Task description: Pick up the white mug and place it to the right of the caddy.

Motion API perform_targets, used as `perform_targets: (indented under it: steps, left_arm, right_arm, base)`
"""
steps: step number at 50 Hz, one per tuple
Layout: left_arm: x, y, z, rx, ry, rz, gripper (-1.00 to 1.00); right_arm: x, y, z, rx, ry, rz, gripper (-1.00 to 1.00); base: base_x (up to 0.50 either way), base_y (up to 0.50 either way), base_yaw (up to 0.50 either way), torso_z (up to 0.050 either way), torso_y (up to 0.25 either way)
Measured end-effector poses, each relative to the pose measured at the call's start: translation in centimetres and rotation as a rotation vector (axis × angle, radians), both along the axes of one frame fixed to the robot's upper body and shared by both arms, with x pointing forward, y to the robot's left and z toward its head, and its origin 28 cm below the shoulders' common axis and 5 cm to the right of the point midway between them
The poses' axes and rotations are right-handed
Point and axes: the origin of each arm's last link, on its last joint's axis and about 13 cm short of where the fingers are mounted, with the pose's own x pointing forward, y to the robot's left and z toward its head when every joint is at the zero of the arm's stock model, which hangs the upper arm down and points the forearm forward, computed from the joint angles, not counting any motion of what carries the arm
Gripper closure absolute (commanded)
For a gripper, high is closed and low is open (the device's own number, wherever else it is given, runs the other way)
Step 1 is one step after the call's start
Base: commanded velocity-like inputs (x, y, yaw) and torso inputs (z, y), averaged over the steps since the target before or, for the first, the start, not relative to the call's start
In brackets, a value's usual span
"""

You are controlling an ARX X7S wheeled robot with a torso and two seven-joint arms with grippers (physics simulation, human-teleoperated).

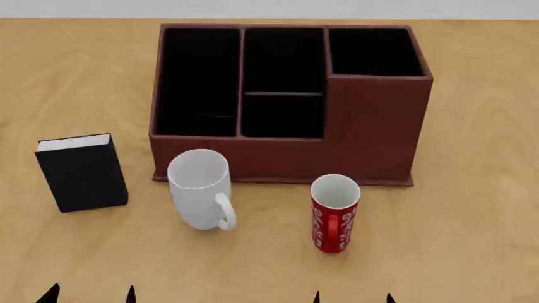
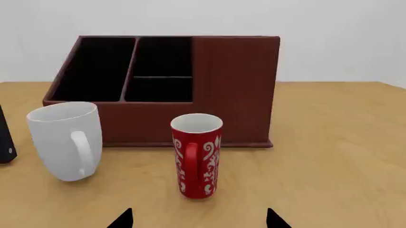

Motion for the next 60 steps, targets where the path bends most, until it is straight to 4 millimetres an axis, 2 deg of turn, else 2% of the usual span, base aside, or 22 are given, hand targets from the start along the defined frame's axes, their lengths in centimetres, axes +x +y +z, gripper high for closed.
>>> perform_targets:
  steps: [8, 17, 42, 60]
  left_arm:
    - [0.1, -0.2, 0.2, -0.005, -0.005, 0.0, -1.0]
    - [0.1, -0.3, 1.0, 0.019, -0.013, -0.011, -1.0]
    - [0.6, -1.1, 6.5, 0.096, -0.124, -0.033, -1.0]
    - [0.6, -1.3, 7.6, 0.123, -0.156, -0.033, -1.0]
  right_arm:
    - [0.1, -0.1, 0.4, 0.042, -0.014, 0.034, -1.0]
    - [0.0, -0.8, 1.7, 0.067, -0.003, 0.073, -1.0]
    - [0.6, -2.2, 8.0, -0.014, -0.07, 0.104, -1.0]
    - [0.2, -2.6, 9.2, -0.031, -0.098, 0.085, -1.0]
  base:
    - [0.0, 0.0, 0.0, 0.0, 0.0]
    - [0.0, 0.0, 0.0, 0.0, 0.0]
    - [0.0, 0.0, 0.0, 0.0, 0.0]
    - [0.4, 0.0, 0.0, 0.0, 0.0]
